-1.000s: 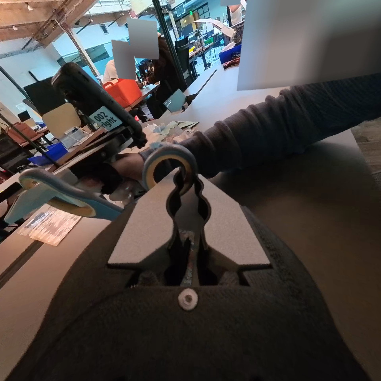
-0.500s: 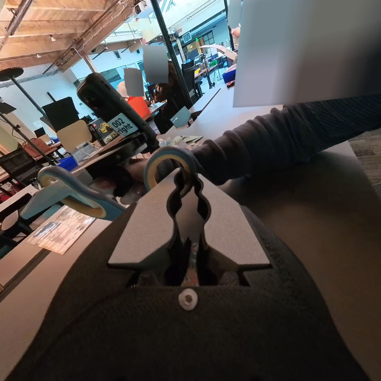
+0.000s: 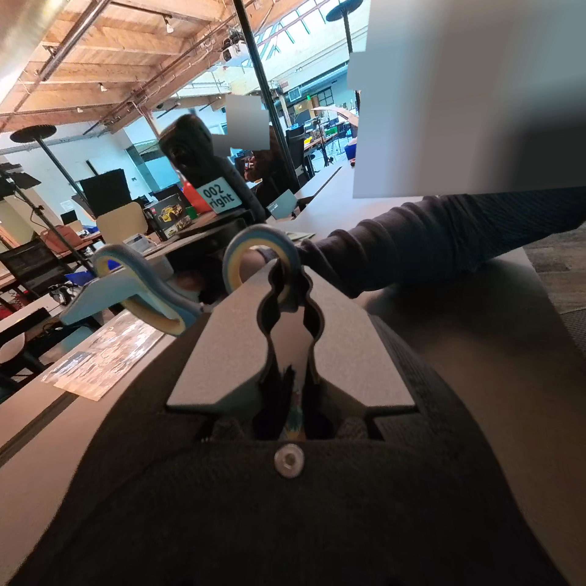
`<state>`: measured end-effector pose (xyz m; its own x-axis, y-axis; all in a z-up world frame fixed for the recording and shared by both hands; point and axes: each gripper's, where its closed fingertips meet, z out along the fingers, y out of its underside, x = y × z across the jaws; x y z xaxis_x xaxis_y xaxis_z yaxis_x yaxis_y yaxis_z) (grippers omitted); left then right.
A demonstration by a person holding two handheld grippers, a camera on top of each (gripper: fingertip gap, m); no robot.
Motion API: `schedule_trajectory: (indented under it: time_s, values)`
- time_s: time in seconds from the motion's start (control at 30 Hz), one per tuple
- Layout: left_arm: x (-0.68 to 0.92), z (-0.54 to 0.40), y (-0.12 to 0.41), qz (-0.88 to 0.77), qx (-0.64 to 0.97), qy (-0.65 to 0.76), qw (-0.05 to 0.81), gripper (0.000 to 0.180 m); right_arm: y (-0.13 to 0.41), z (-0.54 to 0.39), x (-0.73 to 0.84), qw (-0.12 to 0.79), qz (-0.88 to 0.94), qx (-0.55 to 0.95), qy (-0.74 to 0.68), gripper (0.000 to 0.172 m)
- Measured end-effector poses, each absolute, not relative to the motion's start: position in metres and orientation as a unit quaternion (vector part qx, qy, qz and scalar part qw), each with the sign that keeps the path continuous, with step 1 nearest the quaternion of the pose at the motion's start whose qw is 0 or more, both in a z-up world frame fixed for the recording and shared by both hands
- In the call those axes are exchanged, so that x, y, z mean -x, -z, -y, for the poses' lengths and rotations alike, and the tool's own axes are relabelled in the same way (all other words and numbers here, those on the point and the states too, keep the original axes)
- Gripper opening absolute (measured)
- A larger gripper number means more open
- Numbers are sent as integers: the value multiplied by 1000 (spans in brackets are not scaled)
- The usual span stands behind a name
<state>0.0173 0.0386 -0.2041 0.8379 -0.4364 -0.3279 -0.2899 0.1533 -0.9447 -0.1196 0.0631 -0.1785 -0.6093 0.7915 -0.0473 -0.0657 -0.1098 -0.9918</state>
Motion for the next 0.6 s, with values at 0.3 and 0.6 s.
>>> schedule_trajectory:
  time_s: [0.3, 0.6]
  values:
    - [-16, -34, 196, -274, 638, 54, 718, 6, 174, -53, 112, 332, 600, 298, -665, 0]
    - [-16, -30, 192, -275, 633, 55, 722, 7, 171, -45, 107, 343, 610, 288, -653, 0]
